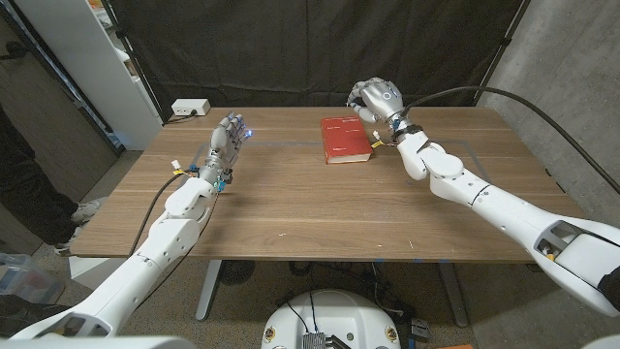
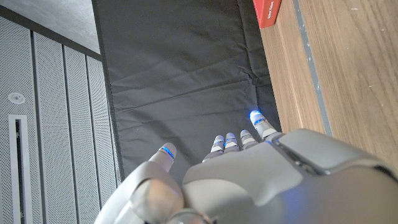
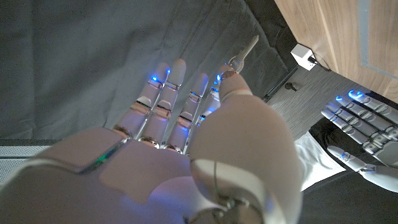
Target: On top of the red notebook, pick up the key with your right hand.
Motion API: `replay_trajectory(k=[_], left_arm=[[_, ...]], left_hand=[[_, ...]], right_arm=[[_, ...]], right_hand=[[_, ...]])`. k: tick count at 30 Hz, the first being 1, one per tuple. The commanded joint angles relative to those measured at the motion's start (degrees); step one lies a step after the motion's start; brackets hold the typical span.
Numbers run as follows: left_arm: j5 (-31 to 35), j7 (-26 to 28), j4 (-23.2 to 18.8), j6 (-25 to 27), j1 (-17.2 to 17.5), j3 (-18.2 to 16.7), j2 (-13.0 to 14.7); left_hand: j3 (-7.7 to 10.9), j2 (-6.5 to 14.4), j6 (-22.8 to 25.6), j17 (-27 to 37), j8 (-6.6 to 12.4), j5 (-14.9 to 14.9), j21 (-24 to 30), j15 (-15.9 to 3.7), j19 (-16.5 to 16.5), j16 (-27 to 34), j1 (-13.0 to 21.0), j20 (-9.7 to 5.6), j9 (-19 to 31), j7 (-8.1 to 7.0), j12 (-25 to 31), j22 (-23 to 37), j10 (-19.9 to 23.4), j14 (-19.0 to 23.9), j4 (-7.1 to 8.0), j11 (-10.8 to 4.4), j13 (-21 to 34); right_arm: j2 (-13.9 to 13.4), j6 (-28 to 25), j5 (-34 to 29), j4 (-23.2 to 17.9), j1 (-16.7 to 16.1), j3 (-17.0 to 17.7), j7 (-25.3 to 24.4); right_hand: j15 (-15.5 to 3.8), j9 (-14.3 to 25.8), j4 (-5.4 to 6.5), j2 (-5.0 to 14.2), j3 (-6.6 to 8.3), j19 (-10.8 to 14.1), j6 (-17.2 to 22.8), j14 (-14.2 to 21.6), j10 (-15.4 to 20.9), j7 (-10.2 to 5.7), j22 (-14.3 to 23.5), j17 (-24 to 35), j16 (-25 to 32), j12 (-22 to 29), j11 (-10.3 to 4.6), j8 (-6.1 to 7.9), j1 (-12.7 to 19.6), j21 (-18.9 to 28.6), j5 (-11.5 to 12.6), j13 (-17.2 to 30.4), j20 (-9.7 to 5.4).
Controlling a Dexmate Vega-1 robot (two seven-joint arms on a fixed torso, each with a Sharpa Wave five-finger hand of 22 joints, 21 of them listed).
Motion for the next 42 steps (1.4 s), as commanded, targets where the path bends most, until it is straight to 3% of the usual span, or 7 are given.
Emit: replay_trajectory(k=[1, 29, 42], left_arm=[[-0.71, -0.60, -0.59, -0.45, 0.91, -0.78, 0.81], [-1.13, -1.57, -0.03, -0.55, 0.57, -1.24, 1.33], [-2.24, -5.87, 2.89, -0.13, -1.57, -1.21, 2.00]], left_hand=[[-0.23, 5.37, 0.08, 0.13, 0.08, 0.34, -0.21, 0.39, -4.51, 0.18, -0.09, 0.34, 0.31, 0.00, 0.25, 0.22, -0.58, -4.48, -0.03, 0.28, 0.18], [-0.28, 5.50, 0.09, 0.12, 0.07, 0.44, -0.52, 0.45, -4.37, 0.16, -0.03, 0.36, 0.31, 0.02, 0.26, 0.23, -0.54, -4.45, -0.03, 0.29, 0.17], [-0.31, 5.52, 0.16, 0.12, 0.09, 0.47, -0.66, 0.44, -4.32, 0.15, -0.02, 0.42, 0.31, 0.06, 0.26, 0.23, -0.54, -4.46, -0.03, 0.30, 0.17]], right_arm=[[0.76, -1.52, -0.40, -1.29, 0.26, 0.47, 0.50], [3.18, -4.07, -0.50, 2.32, 3.46, -0.11, -1.83], [3.32, -7.18, -1.78, 2.00, 3.82, -0.80, -0.80]], right_hand=[[-8.90, 1.91, -0.03, -0.02, -0.37, 0.08, 2.47, 0.74, 0.27, 1.74, -0.01, 0.17, -0.14, 0.19, -0.22, 8.68, 0.61, 0.64, 0.30, 0.12, -0.26], [-8.93, 1.27, 0.11, -0.11, -0.85, -0.10, 2.62, 1.14, 0.36, 1.61, -0.01, 0.94, -1.02, 0.15, -0.40, 9.28, 0.95, 0.96, 0.75, 0.28, -0.48], [-8.96, 1.06, 0.18, -0.10, -1.04, -0.14, 2.51, 1.40, 0.55, 1.45, -0.01, 1.25, -1.48, 0.16, -0.48, 9.52, 1.13, 1.13, 0.95, 0.29, -0.50]])
